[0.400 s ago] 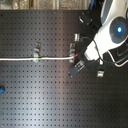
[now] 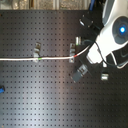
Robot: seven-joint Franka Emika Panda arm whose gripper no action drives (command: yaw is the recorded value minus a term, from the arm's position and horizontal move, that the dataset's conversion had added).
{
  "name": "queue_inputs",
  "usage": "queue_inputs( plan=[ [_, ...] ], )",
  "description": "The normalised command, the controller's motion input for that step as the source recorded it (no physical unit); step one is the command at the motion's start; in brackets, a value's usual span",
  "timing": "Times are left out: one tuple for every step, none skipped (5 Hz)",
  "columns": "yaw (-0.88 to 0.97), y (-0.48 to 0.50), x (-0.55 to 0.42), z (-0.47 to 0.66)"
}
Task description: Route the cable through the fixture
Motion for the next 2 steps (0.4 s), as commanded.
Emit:
queue_inputs(
  plan=[
    [-0.48, 0.153, 0.147, -0.01],
    [-0.43, 0.214, 0.159, 0.46]
  ],
)
